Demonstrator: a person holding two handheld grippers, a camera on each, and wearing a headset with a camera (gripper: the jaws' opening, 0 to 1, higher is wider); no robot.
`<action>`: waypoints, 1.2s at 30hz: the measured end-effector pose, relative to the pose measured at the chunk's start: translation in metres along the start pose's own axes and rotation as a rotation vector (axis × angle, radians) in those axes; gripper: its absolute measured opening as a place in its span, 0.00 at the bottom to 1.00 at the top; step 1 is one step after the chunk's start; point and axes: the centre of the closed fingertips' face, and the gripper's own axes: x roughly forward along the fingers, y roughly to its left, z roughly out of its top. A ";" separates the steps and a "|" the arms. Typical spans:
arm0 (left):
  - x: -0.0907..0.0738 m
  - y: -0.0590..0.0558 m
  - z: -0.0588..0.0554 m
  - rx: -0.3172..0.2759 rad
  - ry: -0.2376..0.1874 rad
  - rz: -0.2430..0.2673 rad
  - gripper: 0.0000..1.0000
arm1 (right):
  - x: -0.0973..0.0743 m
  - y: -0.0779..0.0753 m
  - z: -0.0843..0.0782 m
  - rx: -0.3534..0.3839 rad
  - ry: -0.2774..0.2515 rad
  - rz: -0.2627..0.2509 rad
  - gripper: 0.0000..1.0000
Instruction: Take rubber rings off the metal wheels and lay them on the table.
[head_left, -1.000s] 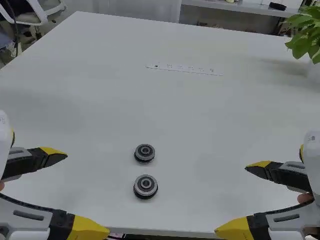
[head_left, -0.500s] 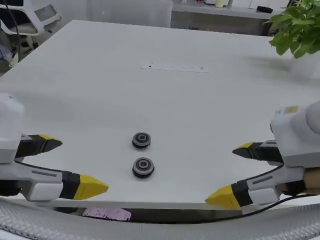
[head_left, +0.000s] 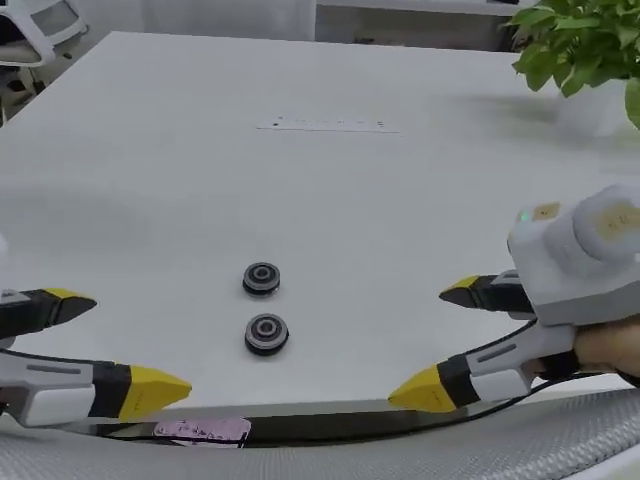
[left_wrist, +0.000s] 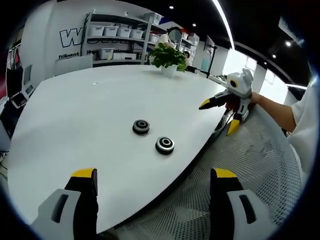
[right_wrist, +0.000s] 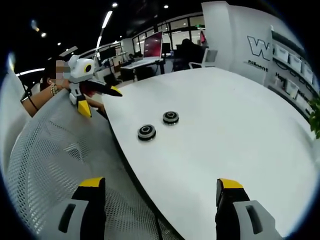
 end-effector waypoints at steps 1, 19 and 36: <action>-0.001 -0.001 0.001 0.002 -0.011 0.001 0.92 | -0.001 0.000 0.000 0.003 -0.004 -0.003 0.91; -0.010 -0.041 -0.012 0.232 0.052 -0.077 0.99 | -0.012 0.024 0.002 -0.020 -0.044 0.067 0.93; -0.014 -0.035 0.000 0.317 0.054 -0.107 0.99 | -0.015 0.019 0.030 -0.076 -0.102 0.034 0.90</action>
